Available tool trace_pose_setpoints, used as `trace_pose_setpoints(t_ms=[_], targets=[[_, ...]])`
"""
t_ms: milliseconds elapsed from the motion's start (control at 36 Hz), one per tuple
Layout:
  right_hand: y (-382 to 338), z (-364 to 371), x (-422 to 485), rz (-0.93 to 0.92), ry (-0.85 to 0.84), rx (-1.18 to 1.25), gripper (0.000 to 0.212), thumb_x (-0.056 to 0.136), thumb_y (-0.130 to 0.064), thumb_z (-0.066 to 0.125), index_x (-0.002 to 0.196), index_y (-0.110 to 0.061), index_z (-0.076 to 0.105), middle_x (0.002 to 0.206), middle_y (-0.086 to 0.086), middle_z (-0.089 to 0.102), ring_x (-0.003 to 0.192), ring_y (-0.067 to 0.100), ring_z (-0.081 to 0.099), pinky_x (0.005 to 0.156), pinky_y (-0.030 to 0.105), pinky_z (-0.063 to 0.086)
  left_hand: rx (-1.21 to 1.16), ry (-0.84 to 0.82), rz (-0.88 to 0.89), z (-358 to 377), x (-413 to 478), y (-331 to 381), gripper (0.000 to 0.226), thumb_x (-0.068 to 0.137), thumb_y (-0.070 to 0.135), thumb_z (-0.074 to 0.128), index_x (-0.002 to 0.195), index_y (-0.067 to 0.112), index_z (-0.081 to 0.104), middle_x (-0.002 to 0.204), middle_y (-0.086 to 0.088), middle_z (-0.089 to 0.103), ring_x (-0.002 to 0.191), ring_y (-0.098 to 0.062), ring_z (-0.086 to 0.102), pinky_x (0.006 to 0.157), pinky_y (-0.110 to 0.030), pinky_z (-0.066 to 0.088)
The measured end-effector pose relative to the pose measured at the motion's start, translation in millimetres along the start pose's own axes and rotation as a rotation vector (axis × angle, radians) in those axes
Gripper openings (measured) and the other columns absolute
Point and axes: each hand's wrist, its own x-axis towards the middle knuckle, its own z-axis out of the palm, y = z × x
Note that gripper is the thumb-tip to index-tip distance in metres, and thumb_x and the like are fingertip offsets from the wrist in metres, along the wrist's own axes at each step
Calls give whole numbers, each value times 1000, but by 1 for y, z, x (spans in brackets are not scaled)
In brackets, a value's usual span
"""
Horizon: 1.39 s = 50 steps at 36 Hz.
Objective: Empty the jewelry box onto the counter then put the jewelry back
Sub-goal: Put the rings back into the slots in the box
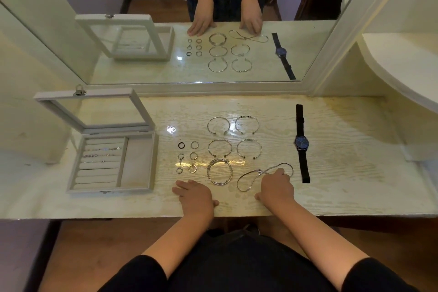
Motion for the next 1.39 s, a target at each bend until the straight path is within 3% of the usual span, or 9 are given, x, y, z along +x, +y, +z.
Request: trace_pose_setpoints(t_ms=[306,722,1139,1389], targets=[[-3,-6,1,-19,10,-52,50,86,-39,59,126,-11,50,123,14,42,110,23,48,88,25,44,-18,-3,2,-1,0,-1,98,85,46,57,141,-13,3,144,-43,6,134,-57,14,110,-44,30],[-7,-5,2,-55,16,-155,41,91,-32,53,126,-10,48,124,16,42,110,24,46,91,28,46,-41,6,17,-1,-2,-2,97,84,46,59,142,-11,5,145,-42,8,134,-56,13,109,-44,33],[-7,-4,3,-47,18,-181,42,91,-32,54,126,-10,49,124,15,42,112,24,45,92,28,46,86,29,32,3,5,0,97,84,51,55,140,-15,10,142,-42,18,133,-57,17,111,-54,24],[-7,-3,3,-54,26,-188,40,91,-30,54,124,-8,49,123,16,43,110,25,46,91,29,47,39,21,14,3,5,0,97,83,48,58,141,-13,9,144,-42,14,134,-56,15,110,-50,29]])
